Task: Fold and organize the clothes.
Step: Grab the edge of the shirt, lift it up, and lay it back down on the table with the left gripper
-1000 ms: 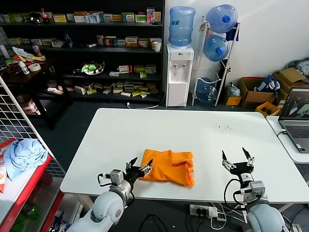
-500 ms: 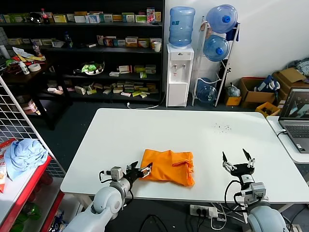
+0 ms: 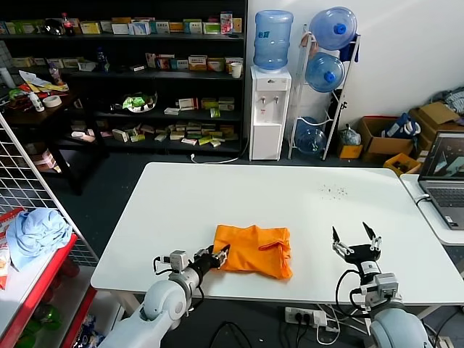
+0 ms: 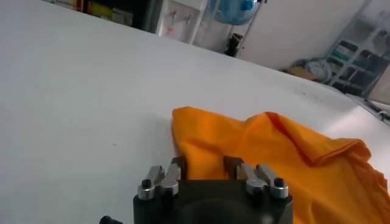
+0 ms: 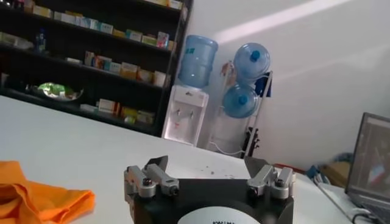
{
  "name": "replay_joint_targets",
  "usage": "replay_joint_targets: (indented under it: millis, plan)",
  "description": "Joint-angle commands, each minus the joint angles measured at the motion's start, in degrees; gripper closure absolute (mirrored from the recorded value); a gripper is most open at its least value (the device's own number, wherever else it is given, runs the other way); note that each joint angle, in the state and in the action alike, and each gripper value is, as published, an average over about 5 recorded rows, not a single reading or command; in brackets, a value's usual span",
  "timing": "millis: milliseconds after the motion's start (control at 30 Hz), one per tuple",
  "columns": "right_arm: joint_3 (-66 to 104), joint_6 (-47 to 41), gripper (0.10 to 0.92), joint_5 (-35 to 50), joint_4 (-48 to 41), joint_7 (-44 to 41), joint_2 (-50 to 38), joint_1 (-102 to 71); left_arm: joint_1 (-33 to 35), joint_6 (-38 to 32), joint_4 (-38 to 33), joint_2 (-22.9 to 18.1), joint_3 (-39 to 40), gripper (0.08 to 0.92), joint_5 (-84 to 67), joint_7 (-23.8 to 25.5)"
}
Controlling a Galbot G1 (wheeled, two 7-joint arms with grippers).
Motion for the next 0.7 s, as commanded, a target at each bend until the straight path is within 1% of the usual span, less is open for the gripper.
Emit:
replay_joint_targets:
  millis: [33,267,400,533,700]
  plan:
    - [-0.1,0.0,0.203,0.0,0.0,0.0,0.2,0.2,0.3,-1.5,-0.5,0.3,-0.8,0.553,0.5,0.7]
    - [-0.8,0.0,0.203,0.0,-0.8,0.1,0.3,1.3,1.8,-2.2,-3.2,2.6,-4.1,0.761,0.5,0.4]
    - [-2.0,-0.2,0.203,-0.1,-1.6,0.1,0.5,2.8,3.2,-1.4,-4.7,4.9,-7.2,0.853,-0.4,0.1]
    - [-2.9,-0.3,0.203,0.0,-2.0,0.1,0.5,4.2,4.3,-0.2,-4.9,8.6,-11.3,0.868,-0.6,-0.3]
    - [-3.3,-0.3,0.203,0.4,-2.4,0.1,0.2,5.3,5.0,1.4,-3.3,15.5,-16.9,0.868,-0.3,-1.0]
